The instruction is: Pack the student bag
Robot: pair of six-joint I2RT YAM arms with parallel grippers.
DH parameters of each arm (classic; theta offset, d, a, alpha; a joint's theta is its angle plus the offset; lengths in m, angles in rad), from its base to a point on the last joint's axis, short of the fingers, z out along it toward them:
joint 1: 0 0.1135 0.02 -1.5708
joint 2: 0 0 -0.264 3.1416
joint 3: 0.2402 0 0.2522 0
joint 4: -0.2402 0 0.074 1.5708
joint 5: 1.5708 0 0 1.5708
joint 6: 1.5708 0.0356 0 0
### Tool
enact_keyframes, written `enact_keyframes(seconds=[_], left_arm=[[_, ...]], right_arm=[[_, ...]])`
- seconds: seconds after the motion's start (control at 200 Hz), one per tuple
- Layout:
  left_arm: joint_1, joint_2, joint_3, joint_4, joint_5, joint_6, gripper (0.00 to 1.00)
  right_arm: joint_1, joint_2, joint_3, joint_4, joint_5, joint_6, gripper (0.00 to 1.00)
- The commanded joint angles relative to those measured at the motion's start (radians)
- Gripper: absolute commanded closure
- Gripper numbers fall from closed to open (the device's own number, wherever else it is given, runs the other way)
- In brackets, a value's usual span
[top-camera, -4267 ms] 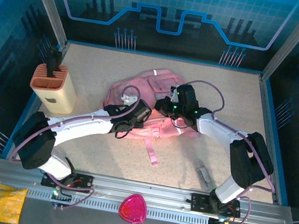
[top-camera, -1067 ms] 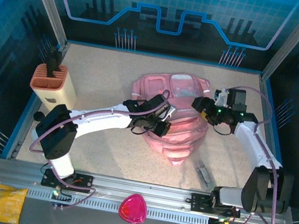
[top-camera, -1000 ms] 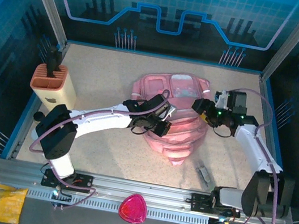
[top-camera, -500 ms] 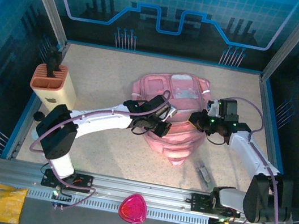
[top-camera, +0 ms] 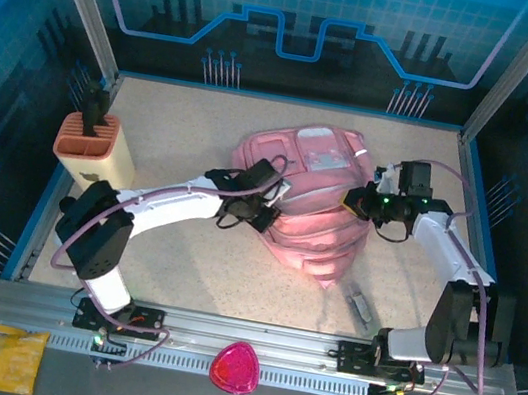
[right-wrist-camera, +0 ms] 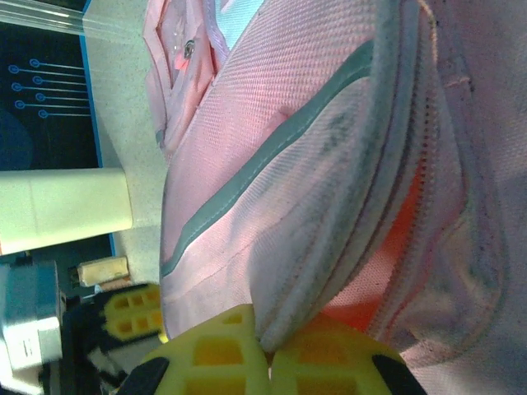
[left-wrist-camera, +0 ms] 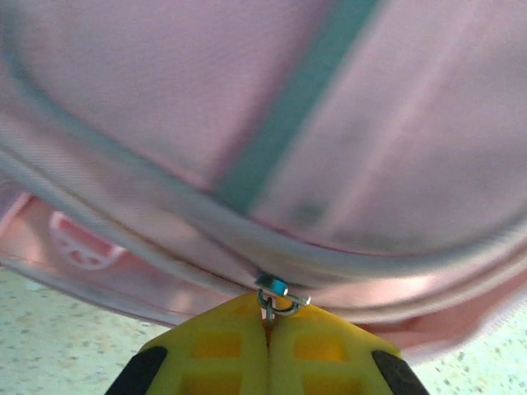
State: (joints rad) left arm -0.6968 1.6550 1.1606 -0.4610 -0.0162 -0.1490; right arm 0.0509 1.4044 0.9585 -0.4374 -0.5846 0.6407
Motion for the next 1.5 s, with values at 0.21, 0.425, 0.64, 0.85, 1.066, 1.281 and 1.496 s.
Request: enact_keyframes(seconds=[0.21, 0.425, 0.64, 0.85, 1.066, 1.281, 1.496], left_arm=[[0.15, 0.005, 0.008, 0.008, -0.061, 0.011, 1.0], [0.174, 0.014, 0.018, -0.032, -0.079, -0.059, 1.0], [0.179, 0.044, 0.02, -0.046, -0.081, -0.091, 1.0], [0.168, -0.045, -0.027, -0.011, 0.042, -0.168, 0.61], [0.042, -0.155, -0.095, 0.049, 0.001, -0.344, 0.32], [-0.104, -0.208, -0.196, 0.195, -0.03, -0.522, 0.13], [-0.19, -0.274, -0.285, 0.299, -0.103, -0.605, 0.01]], right_arm=[[0.07, 0.114, 0.114, 0.043, 0.078, -0.096, 1.0], [0.072, 0.146, 0.167, 0.029, 0.149, -0.127, 1.0], [0.075, 0.184, 0.202, 0.012, 0.121, -0.124, 0.96], [0.107, 0.06, 0.129, -0.097, 0.217, -0.151, 0.55], [0.132, -0.188, -0.033, -0.219, 0.398, -0.122, 0.23], [0.163, -0.422, -0.234, -0.323, 0.48, -0.019, 0.0], [0.216, -0.57, -0.356, -0.476, 0.63, 0.115, 0.0]])
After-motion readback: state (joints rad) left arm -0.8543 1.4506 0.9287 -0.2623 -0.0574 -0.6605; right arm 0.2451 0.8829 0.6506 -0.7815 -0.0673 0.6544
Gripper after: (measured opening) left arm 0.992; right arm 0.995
